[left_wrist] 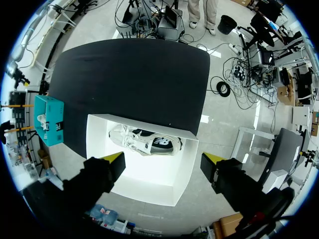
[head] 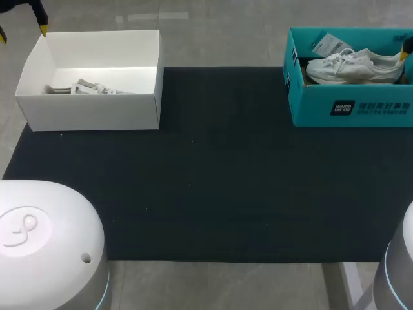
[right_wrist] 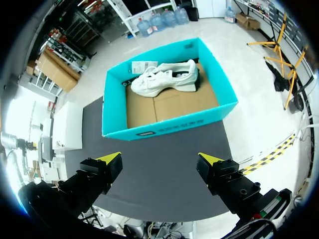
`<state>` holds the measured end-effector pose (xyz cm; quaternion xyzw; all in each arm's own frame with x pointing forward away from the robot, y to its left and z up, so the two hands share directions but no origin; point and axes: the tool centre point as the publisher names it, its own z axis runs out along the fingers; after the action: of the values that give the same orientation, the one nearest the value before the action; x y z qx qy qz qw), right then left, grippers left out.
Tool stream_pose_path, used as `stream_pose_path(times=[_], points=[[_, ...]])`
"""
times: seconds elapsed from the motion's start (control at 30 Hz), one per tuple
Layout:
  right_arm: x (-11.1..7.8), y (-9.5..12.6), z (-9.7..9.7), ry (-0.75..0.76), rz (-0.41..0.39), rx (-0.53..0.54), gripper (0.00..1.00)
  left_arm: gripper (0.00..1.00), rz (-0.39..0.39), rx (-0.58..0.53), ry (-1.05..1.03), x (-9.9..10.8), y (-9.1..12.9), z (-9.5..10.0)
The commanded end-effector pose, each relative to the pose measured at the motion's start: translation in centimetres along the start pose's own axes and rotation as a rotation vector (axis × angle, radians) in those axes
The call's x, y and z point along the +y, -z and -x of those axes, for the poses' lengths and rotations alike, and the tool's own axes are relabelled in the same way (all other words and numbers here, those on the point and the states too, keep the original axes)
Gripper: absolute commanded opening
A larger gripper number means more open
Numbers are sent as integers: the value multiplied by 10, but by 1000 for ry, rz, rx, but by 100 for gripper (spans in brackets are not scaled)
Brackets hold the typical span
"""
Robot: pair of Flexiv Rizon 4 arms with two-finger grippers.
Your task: Take the shoe out of the shoebox, open the shoe tongue, remove and reinsert the insole, then place the shoe into the shoebox
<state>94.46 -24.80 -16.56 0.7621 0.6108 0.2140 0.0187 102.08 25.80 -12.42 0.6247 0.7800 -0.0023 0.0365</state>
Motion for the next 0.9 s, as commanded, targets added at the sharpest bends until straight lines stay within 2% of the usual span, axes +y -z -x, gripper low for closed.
stream_pose_path(times=[0.03, 0.33, 0.5, 0.77, 0.9], points=[[36, -25, 6, 42, 7, -29, 100, 100, 1, 3, 0, 0, 0, 0], [96, -62, 27, 54, -20, -160, 100, 100, 1, 3, 0, 0, 0, 0], [127, -78, 34, 72, -35, -183, 100, 100, 1, 3, 0, 0, 0, 0], [157, -119, 59, 13, -96, -202, 100, 100, 1, 3, 0, 0, 0, 0], [171, -136, 71, -15, -134, -244, 100, 100, 1, 3, 0, 0, 0, 0]])
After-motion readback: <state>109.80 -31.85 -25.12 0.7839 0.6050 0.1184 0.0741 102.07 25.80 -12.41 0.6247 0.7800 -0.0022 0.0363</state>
